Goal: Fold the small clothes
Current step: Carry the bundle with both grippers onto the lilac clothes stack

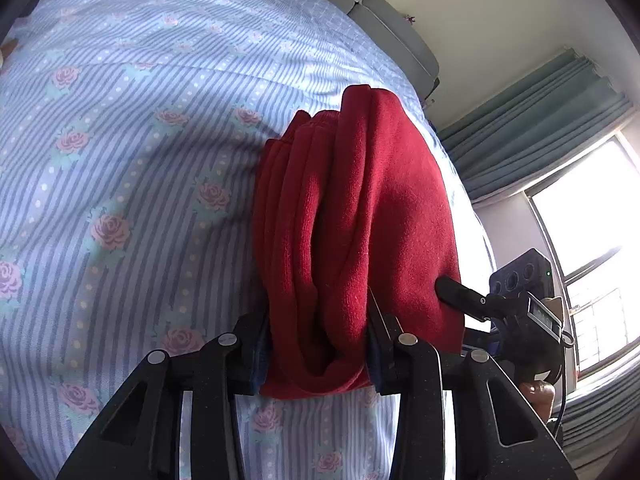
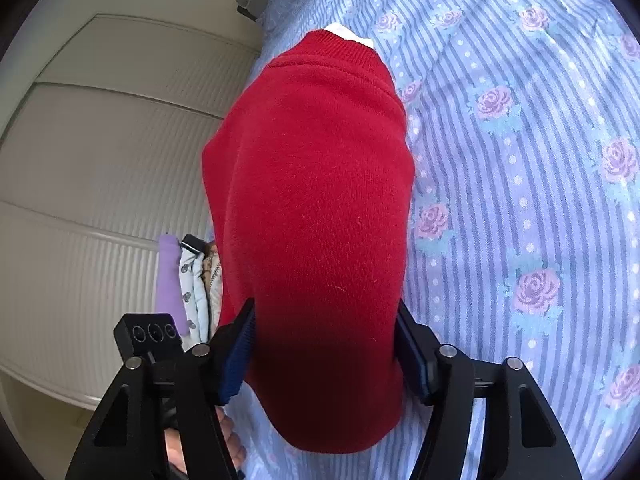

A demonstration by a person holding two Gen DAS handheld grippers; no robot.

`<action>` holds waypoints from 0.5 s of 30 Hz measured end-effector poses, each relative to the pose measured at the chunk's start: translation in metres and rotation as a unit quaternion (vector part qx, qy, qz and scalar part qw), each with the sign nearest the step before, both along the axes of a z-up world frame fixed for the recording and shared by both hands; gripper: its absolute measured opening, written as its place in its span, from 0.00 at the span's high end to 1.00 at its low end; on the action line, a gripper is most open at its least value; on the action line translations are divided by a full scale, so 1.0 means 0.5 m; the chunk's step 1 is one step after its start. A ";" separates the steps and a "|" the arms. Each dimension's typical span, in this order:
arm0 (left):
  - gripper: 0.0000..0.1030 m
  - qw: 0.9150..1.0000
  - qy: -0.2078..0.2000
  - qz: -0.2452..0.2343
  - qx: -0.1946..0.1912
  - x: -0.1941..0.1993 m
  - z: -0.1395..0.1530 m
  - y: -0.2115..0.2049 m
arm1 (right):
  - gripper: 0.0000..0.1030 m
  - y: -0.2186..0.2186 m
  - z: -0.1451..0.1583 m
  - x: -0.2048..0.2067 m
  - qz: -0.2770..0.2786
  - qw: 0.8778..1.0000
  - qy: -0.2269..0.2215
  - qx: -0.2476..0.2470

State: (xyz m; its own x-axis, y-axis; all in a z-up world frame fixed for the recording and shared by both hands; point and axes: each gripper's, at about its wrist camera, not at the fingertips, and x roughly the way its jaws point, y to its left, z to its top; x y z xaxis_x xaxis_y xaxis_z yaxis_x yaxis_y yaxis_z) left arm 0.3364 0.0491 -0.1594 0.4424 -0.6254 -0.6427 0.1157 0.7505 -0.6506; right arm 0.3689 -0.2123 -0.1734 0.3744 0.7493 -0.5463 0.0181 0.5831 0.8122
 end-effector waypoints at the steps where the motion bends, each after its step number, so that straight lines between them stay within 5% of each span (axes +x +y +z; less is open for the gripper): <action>1: 0.65 1.000 0.000 -0.001 -0.001 -0.001 0.003 0.000 | 0.45 -0.002 0.005 -0.005 -0.002 1.000 -0.003 0.001; 15: 0.68 0.999 -0.031 -0.007 0.011 -0.017 0.097 0.018 | 0.51 0.041 0.105 -0.066 -0.010 0.999 -0.042 0.013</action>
State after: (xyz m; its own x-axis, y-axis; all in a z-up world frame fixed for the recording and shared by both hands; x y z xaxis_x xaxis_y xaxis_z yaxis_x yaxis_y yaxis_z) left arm 0.3281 0.0583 -0.1111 0.4721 -0.6183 -0.6283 0.1658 0.7623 -0.6256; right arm 0.3356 -0.1920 -0.1210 0.4333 0.7543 -0.4933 -0.0398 0.5628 0.8256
